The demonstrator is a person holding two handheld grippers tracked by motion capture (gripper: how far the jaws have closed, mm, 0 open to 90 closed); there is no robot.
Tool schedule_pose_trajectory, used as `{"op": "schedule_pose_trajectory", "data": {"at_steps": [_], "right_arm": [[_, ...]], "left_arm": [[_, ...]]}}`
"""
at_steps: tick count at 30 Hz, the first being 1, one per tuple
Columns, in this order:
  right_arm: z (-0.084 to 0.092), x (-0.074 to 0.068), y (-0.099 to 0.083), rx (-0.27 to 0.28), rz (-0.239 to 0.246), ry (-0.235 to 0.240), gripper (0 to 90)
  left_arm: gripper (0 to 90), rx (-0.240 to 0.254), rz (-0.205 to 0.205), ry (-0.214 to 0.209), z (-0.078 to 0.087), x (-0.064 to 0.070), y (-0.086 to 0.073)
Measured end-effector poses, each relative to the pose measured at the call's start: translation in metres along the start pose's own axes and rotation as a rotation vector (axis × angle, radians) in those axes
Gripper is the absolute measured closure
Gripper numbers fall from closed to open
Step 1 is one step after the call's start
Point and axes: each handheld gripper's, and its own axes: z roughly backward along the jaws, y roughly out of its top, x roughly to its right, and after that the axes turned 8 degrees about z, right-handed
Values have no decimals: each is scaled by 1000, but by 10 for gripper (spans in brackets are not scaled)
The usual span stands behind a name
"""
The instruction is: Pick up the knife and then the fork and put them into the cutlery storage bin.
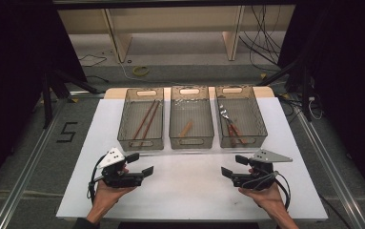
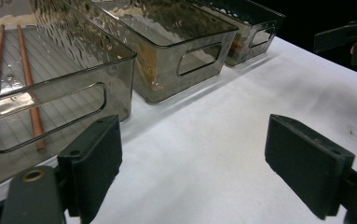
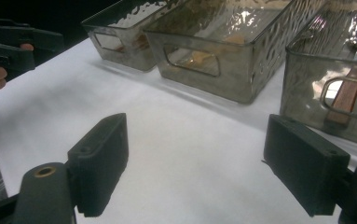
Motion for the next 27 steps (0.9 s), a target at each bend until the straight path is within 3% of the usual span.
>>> {"op": "schedule_pose_trajectory", "data": {"at_steps": [7,27], "right_arm": [[1,-1,-9,-9,-3,-5,222],[3,2,-9,-6,-11,-31,216]], "left_arm": [[183,-1,1,-1,0,0,0],[183,-7,0,0,-2,-1,0]]}}
